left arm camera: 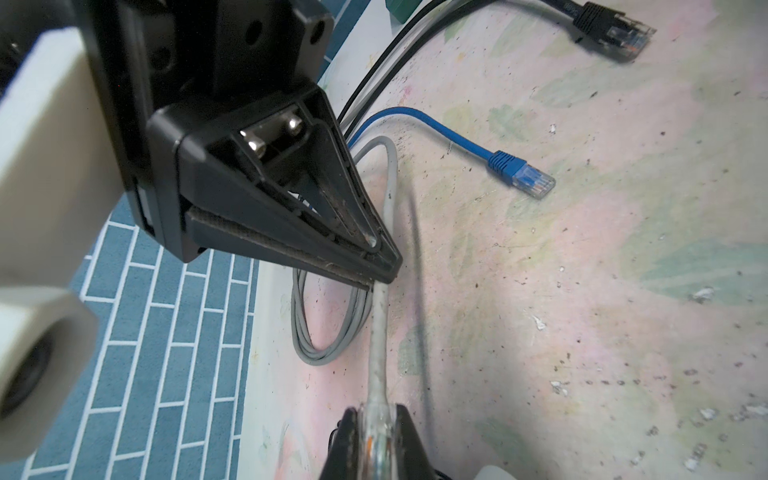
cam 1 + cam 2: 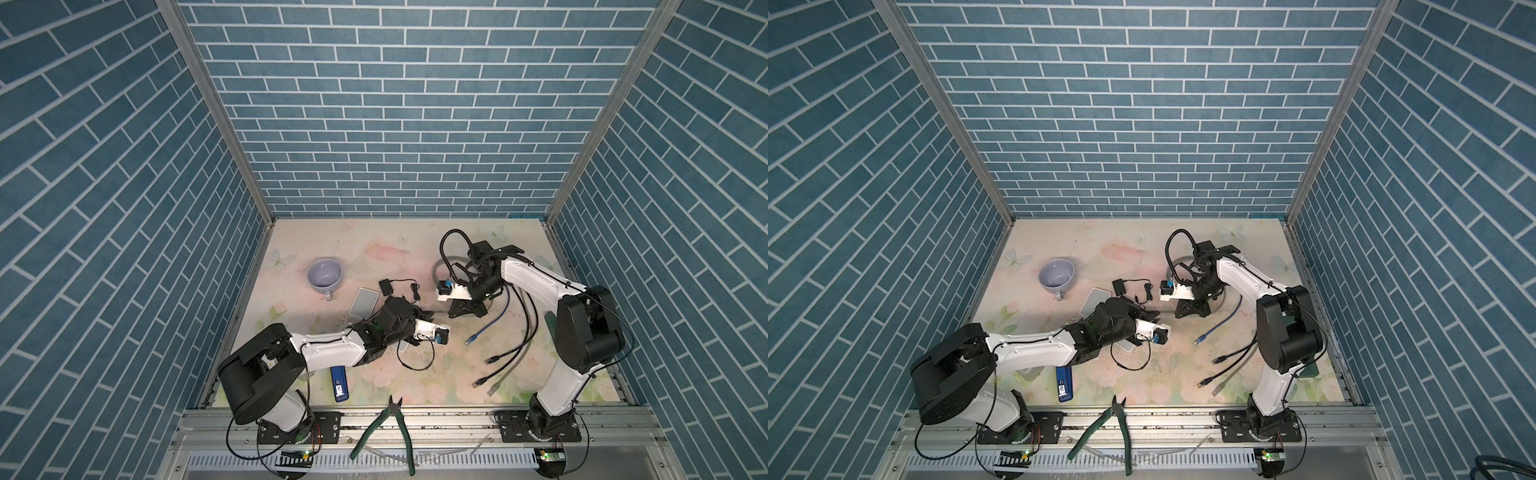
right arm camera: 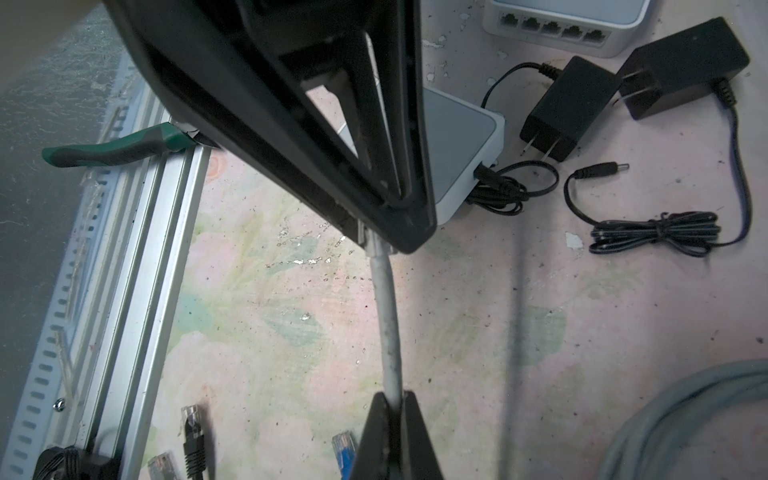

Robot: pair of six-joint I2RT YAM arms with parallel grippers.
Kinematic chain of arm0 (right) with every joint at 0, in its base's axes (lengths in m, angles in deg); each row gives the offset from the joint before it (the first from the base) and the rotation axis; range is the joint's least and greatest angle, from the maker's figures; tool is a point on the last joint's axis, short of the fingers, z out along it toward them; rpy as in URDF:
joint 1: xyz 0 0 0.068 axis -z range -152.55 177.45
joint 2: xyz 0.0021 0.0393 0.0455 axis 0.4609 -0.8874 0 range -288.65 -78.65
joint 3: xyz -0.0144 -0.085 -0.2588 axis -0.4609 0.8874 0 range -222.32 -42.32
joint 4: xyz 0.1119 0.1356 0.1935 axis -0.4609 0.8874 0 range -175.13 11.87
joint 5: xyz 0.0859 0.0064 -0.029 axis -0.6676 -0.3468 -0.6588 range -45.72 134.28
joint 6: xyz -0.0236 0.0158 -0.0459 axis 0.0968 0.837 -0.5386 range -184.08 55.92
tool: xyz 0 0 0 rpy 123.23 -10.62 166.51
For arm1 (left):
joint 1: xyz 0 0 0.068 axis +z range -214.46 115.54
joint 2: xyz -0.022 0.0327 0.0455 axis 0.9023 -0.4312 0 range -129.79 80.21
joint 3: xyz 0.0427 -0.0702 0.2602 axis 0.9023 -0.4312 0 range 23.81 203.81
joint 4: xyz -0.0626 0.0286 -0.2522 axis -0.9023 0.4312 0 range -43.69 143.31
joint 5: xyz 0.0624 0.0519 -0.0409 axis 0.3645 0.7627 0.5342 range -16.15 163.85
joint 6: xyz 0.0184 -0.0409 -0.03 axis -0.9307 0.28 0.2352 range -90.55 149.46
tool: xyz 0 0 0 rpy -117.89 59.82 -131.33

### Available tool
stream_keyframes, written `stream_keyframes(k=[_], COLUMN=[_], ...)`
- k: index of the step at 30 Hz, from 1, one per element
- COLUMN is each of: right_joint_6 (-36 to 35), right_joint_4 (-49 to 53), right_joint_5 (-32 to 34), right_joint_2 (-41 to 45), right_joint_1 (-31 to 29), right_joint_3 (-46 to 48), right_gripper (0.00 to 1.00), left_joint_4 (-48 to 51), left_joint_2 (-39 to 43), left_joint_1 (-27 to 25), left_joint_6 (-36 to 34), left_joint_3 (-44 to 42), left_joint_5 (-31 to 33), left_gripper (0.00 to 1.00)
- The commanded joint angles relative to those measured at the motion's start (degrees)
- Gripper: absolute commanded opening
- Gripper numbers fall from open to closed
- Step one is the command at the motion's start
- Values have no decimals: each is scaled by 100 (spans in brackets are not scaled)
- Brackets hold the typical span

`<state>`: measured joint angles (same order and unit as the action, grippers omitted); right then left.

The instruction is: Insert the plug into the switch port

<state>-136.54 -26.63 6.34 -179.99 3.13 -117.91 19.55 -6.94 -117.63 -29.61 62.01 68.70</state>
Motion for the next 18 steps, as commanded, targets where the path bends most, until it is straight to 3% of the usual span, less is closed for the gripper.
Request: stream_keyframes(k=[1, 3, 10, 18], right_joint_6=[-279, -192, 257, 579], right_joint_4=[45, -378, -2604, -4205], right_joint_5=[-201, -206, -380, -625], right_joint_2=[221, 373, 1211, 1931], right_joint_1=[14, 10, 15, 12], right_joint_3=[-39, 227, 1602, 2716], right_gripper=[0, 0, 16, 20], left_joint_4=[221, 248, 309, 106], left_joint_2=[20, 70, 207, 272], left_joint_1=[78, 120, 293, 368], left_joint_6=[239, 431, 1192, 1629], left_joint_3=[157, 155, 136, -5], left_joint_5=[-189, -309, -769, -1065], left_gripper=[9, 9, 13, 15])
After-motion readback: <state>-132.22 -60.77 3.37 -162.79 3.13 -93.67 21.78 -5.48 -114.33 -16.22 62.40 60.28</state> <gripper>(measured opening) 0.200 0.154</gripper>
